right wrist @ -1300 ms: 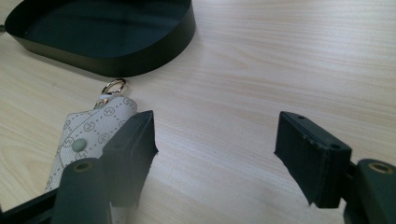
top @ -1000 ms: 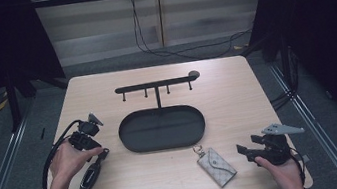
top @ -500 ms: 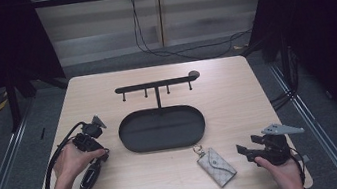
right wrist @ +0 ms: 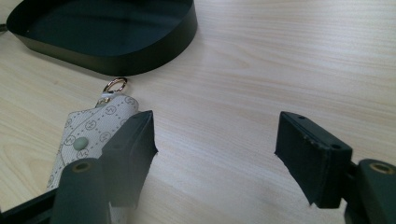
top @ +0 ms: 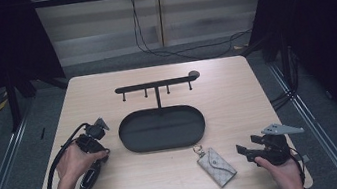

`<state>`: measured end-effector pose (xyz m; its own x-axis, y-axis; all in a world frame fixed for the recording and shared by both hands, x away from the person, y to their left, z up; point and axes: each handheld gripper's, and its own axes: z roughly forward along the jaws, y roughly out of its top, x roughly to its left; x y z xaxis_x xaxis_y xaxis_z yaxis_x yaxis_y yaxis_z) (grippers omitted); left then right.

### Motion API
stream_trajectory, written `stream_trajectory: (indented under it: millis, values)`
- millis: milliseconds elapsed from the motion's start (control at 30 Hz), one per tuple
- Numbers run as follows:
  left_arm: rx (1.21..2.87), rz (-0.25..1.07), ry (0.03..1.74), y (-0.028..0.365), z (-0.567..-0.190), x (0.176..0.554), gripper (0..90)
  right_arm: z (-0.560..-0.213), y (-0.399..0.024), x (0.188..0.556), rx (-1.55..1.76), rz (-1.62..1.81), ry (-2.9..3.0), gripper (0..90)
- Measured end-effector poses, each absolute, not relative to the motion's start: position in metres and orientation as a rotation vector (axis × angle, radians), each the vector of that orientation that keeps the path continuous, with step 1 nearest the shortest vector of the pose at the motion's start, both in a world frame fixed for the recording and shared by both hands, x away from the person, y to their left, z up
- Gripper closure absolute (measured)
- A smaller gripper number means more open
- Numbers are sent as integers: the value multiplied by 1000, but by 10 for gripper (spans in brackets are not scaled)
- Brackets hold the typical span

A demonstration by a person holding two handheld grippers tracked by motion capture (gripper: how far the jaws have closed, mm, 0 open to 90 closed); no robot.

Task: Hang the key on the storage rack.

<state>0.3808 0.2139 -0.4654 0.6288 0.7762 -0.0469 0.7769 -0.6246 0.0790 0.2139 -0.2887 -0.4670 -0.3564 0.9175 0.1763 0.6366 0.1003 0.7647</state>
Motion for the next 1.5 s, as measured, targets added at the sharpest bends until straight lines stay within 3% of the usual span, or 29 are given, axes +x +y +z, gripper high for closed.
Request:
stream_trajectory:
  millis: [167,600,1500]
  values:
    - [2754,-2,1329,214,-465,382,697,-467,-288,214,1517,1130,2050,288]
    - [2748,-31,1361,215,-464,384,708,-468,-288,215,1518,1123,2054,288]
    - [2620,-62,1298,231,-409,374,709,-468,-287,215,1542,1117,2047,288]
